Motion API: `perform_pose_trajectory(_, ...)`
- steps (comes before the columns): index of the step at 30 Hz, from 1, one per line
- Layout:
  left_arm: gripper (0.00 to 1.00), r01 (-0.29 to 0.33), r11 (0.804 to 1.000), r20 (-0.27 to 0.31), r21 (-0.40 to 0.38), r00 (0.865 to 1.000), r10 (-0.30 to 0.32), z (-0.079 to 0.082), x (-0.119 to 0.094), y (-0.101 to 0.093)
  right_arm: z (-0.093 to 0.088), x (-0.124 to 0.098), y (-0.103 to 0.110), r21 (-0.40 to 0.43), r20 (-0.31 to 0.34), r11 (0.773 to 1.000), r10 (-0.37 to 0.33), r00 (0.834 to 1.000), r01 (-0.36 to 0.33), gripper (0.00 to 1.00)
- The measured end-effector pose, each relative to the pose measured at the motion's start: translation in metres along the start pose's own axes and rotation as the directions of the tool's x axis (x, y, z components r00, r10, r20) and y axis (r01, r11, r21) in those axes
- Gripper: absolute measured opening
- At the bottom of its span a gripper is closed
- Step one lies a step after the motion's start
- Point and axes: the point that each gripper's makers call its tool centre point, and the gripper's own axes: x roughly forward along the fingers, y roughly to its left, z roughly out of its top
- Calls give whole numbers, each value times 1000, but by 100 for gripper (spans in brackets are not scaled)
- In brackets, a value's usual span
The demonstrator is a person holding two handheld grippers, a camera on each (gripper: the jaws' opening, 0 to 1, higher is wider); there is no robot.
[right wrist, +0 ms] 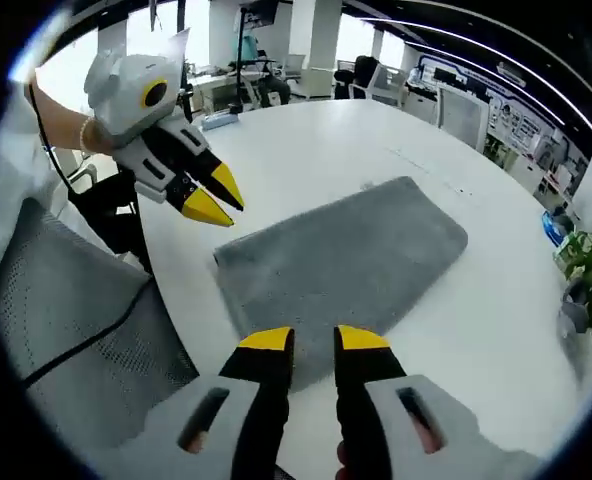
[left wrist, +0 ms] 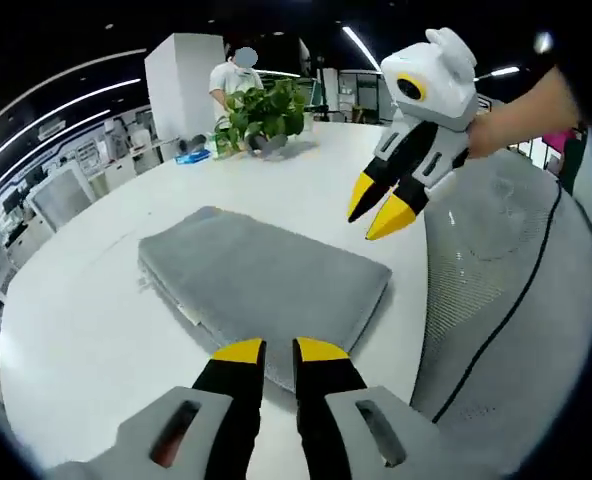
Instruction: Fold the towel on the table until its edges align and the towel forms a compact rectangular stack.
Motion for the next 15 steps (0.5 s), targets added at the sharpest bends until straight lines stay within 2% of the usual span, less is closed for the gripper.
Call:
perform_pose_trajectory(3, 16, 42, 998, -10, 57, 999, -41, -8, -3, -9, -6, 6, 19, -40, -37, 996, 78, 996, -79, 16)
perform_pose_trajectory(6, 20, 80, 997, -38, 15, 996, -79, -18, -1, -19, -19, 13, 29, -117, -103, 987, 101, 990, -113, 17)
perform_pose_trajectory(8, 21, 86, 996, -35, 36, 996, -85, -20, 1, -23, -25, 18, 33, -143, -132, 980, 117, 984, -136, 17)
perform_pose_trajectory(12, 22, 92, 992, -61, 85, 994, -87, -26, 9, -28, -37, 23, 32, -159, -190, 976, 121, 974, -152, 18)
perform_pose_trajectory(15, 22, 101, 991, -76, 91, 993, -95, -31, 17, -28, -42, 28, 29, -148, -203, 975, 133, 970, -165, 18)
